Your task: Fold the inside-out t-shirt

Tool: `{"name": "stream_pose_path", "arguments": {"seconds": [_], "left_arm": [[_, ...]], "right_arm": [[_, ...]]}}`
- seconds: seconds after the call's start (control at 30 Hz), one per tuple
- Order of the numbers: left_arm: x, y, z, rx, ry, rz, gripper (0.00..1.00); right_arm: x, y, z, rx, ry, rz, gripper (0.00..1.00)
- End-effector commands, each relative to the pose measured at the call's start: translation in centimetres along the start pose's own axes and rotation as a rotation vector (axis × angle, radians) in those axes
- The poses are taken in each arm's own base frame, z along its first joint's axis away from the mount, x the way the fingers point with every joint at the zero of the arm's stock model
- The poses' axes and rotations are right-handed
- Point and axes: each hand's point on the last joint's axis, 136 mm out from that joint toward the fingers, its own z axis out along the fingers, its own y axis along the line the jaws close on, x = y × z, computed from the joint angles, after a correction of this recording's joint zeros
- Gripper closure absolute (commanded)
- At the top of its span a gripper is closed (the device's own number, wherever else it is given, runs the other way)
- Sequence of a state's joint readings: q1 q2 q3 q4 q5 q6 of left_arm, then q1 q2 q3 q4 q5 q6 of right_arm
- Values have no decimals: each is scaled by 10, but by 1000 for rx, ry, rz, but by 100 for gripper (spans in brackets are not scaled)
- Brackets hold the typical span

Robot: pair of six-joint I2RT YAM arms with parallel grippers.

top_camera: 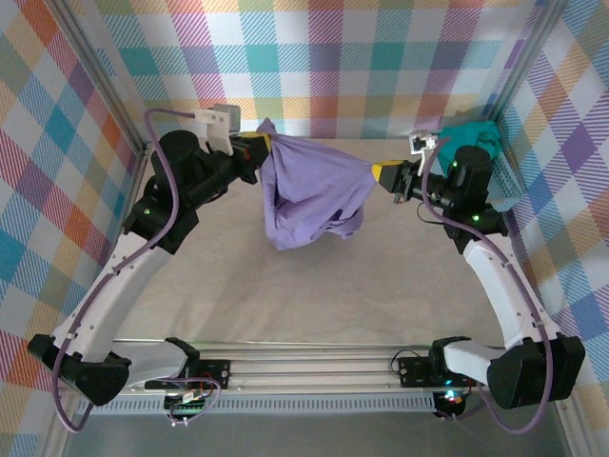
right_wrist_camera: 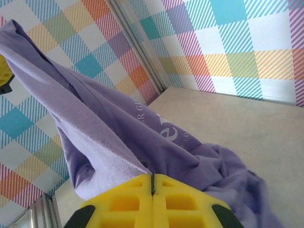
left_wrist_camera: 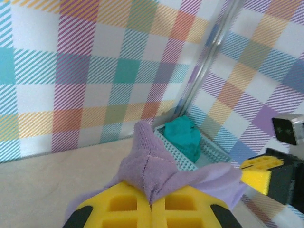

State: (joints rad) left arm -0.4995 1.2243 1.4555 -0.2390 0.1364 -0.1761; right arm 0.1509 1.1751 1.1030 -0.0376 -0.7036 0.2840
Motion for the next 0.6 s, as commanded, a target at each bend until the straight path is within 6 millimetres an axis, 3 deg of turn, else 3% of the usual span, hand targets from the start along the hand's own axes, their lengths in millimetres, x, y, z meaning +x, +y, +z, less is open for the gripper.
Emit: {"name": "stream_pose_path", "arguments": {"seconds": [0.0,0.07,0.17,0.27,0.33,0.47,0.57], "left_arm": [[45,37,19,-160,124,-9,100],[50,50,26,-216,140,1,100],[46,59,41,-250,128,19,100],[24,62,55,-252,89,17,100],[6,53,58,-218,61,6,100],[-12,19,41,-68,2,-35,100],[9,7,18,-2,-6,-71,100]], "right_arm": [[15,-17,7,28,29,29,100],[22,-27,11,56,50,60,100],[13,-26,18,34,33,71,100],[-5,-9,29,-31,-10,41,100],[-17,1,32,-52,-28,15,100],[-20,-2,25,20,-37,-31,100],[-13,-17,12,159,-21,-92,100]]}}
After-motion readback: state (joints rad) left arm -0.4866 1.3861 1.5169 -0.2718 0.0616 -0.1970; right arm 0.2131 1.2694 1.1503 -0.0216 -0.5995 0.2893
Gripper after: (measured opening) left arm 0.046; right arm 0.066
